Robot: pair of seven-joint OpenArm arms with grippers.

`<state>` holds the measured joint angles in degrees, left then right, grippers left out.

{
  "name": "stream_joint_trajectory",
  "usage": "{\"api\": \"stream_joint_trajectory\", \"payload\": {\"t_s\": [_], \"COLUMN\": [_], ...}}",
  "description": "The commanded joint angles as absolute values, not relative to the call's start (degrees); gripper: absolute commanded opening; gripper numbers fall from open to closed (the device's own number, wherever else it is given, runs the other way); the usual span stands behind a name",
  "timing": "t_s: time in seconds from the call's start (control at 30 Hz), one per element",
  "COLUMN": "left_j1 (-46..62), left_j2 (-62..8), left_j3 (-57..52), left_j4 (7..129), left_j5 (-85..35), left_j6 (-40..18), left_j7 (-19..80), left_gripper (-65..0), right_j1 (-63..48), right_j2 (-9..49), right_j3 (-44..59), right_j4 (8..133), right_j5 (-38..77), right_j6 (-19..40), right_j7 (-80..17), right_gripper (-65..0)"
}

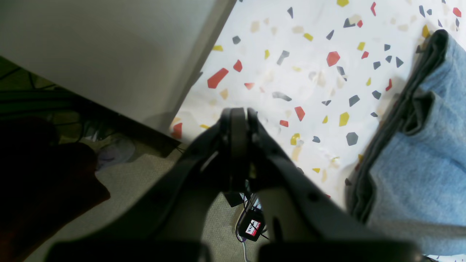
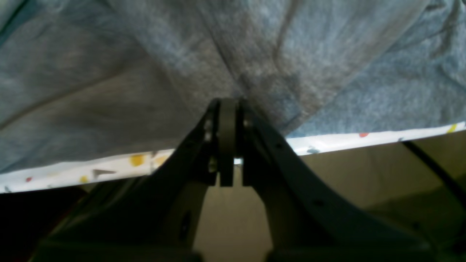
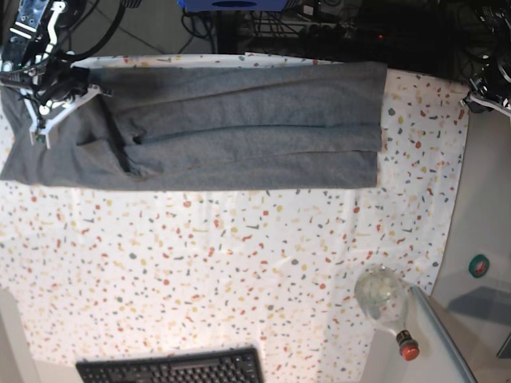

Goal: Layout the t-shirt on the table in an organized manner, then fold the t-shirt properly
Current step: 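Grasp the shirt end near the right gripper and tuck it inward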

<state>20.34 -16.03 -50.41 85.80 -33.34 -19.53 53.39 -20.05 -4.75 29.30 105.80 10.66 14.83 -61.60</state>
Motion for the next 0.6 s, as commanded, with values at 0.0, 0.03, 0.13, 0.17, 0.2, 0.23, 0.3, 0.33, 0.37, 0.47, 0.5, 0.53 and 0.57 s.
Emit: {"api": "stream_joint_trajectory", "payload": {"t_s": [0.0,0.03,0.13,0.17,0.2,0.23,0.3,0.33,0.37,0.47,0.5,0.53,0.57], "left_j1": [20.5,20.5,20.5,20.5,20.5,20.5,20.5,20.5,20.5,20.5,20.5,20.5,20.5], "left_j2": [-17.2,-17.2,-17.2,-17.2,-17.2,-17.2,-17.2,-17.2,-17.2,-17.0,-17.0,-16.9,-16.9], "left_j3": [-50.9,-50.9,-50.9,-50.9,-50.9,-50.9,-50.9,-50.9,-50.9,-50.9,-50.9,-50.9,-50.9], "left_j4": [86.6,86.6,86.6,86.6,86.6,86.6,86.6,86.6,86.6,86.6,86.6,86.6,86.6], "left_j5": [-34.0,-34.0,-34.0,-34.0,-34.0,-34.0,-34.0,-34.0,-34.0,-34.0,-34.0,-34.0,-34.0], "left_j6": [-19.6,-19.6,-19.6,-19.6,-19.6,-19.6,-19.6,-19.6,-19.6,-19.6,-19.6,-19.6,-19.6], "left_j7": [52.5,52.5,52.5,52.5,52.5,52.5,52.5,52.5,52.5,52.5,52.5,52.5,52.5], "left_gripper": [-65.0,-65.0,-65.0,-65.0,-65.0,-65.0,-65.0,-65.0,-65.0,-65.0,-65.0,-65.0,-65.0], "right_j1": [-19.9,-19.9,-18.9,-18.1,-17.5,-17.1,-16.5,-15.9,-15.3,-12.0,-11.1,-10.5,-10.5], "right_j2": [-4.4,-4.4,-3.8,-3.4,-2.3,-1.5,-1.0,-1.0,-1.0,-1.1,-1.1,-1.1,-1.2], "right_j3": [29.5,29.5,29.1,29.4,29.3,29.1,28.9,28.9,28.9,29.0,29.0,29.0,28.8], "right_j4": [108.5,110.0,112.4,112.4,112.4,112.3,112.3,112.1,111.4,105.1,103.3,101.9,102.0], "right_j5": [10.9,10.9,10.9,10.9,10.9,10.9,10.9,10.9,10.9,10.9,10.9,10.9,10.9], "right_j6": [14.8,14.8,14.8,14.8,14.9,14.9,15.0,15.0,15.0,15.0,15.0,15.0,15.0], "right_j7": [-60.5,-60.5,-60.5,-60.5,-60.5,-60.5,-60.5,-60.5,-60.5,-59.1,-58.9,-59.2,-59.9], "right_gripper": [-55.5,-52.4,-45.0,-43.7,-43.2,-43.8,-48.3,-53.0,-58.7,-65.0,-65.0,-65.0,-65.0]}}
